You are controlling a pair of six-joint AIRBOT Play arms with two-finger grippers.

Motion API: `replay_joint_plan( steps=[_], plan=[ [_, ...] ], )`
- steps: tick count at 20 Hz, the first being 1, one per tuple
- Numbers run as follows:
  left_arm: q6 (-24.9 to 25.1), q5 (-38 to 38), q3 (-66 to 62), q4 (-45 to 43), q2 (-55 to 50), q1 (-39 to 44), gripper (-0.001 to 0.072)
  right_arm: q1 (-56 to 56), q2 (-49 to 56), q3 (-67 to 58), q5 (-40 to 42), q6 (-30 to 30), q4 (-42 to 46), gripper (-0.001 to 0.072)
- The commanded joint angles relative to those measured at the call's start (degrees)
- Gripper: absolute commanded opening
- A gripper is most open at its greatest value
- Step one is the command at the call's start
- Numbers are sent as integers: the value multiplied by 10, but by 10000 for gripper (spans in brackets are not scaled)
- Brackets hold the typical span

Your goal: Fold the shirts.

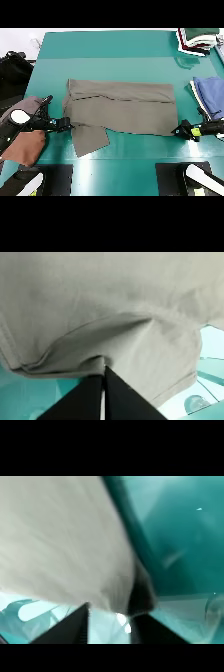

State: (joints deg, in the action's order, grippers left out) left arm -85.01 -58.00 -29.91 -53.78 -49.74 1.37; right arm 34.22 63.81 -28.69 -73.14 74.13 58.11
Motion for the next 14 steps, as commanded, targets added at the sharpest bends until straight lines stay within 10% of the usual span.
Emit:
replay_joint_plan(
  steps=[1, 14],
  plan=[
    [0, -32, -9, -14, 2, 0, 28, -55, -5, 12, 56, -8, -25, 103],
    [-54, -243, -38, -84, 211, 0, 27, -78, -261, -111, -113, 28, 155, 16]
  ],
)
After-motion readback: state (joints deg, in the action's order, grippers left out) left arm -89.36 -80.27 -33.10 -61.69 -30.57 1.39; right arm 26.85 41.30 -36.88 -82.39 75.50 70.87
